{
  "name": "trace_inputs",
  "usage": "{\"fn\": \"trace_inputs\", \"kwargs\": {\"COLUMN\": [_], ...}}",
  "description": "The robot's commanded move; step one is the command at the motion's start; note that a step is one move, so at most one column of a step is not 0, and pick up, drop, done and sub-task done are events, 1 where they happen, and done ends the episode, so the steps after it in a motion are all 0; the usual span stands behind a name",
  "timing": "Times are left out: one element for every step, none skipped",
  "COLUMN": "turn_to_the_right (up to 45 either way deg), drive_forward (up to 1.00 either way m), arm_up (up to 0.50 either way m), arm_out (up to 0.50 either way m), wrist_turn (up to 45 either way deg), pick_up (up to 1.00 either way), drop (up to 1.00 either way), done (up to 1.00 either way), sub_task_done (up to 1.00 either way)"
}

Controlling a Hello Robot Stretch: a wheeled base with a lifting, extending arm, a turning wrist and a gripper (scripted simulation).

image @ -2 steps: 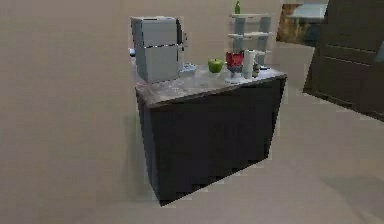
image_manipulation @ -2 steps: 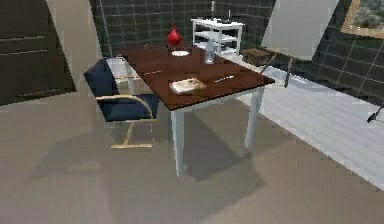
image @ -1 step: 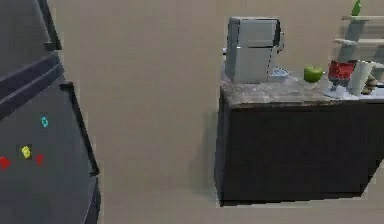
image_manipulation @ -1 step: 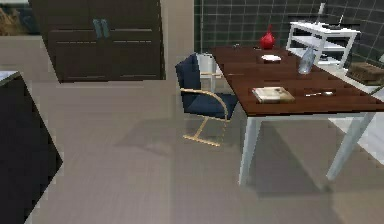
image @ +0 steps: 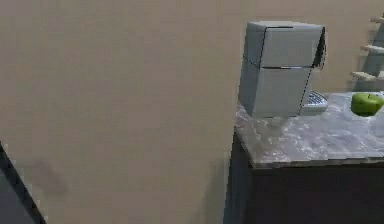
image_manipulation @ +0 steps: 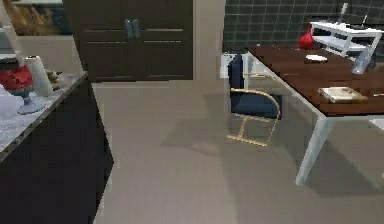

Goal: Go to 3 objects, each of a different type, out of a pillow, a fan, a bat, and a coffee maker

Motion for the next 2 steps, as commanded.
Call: {"fn": "trace_inputs", "kwargs": {"turn_to_the_right": [21.0,0.0], "drive_forward": [0.0,0.0], "arm_up": [0.0,0.0], "arm_out": [0.0,0.0], "wrist_turn": [0.0,0.0], "pick_up": [0.0,0.0], "drop": [0.0,0.0], "done": [0.0,1.0], "sub_task_done": [0.0,0.0]}}
